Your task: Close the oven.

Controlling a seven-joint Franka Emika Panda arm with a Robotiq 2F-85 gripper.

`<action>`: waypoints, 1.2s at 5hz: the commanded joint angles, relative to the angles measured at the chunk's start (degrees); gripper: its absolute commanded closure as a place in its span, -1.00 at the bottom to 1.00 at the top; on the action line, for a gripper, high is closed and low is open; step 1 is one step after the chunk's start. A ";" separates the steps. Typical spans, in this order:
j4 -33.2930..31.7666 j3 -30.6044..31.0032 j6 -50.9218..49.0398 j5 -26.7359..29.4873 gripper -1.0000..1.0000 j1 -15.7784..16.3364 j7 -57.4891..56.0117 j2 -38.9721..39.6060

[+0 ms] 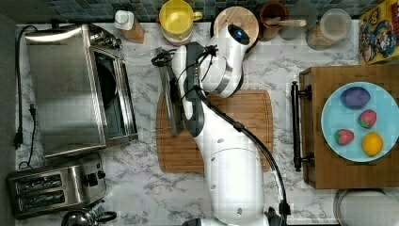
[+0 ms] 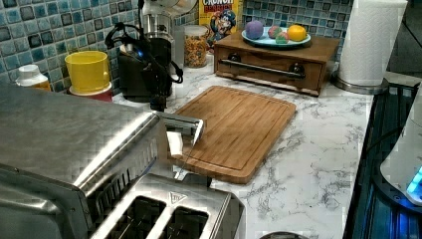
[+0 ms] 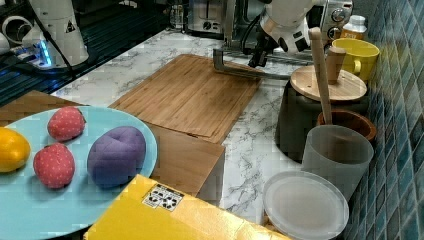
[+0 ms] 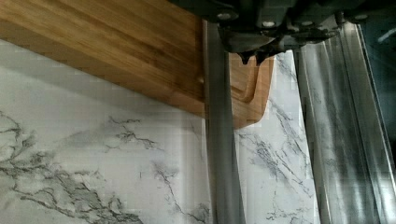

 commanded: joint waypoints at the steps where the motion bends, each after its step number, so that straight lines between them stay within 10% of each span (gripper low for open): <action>1: 0.30 8.33 -2.30 6.15 1.00 3.26 -0.53 -10.99; 4: 2.06 11.00 -2.62 1.35 1.00 9.45 2.51 -14.08; 6: 2.69 9.36 1.60 -11.97 1.00 17.82 13.53 -15.87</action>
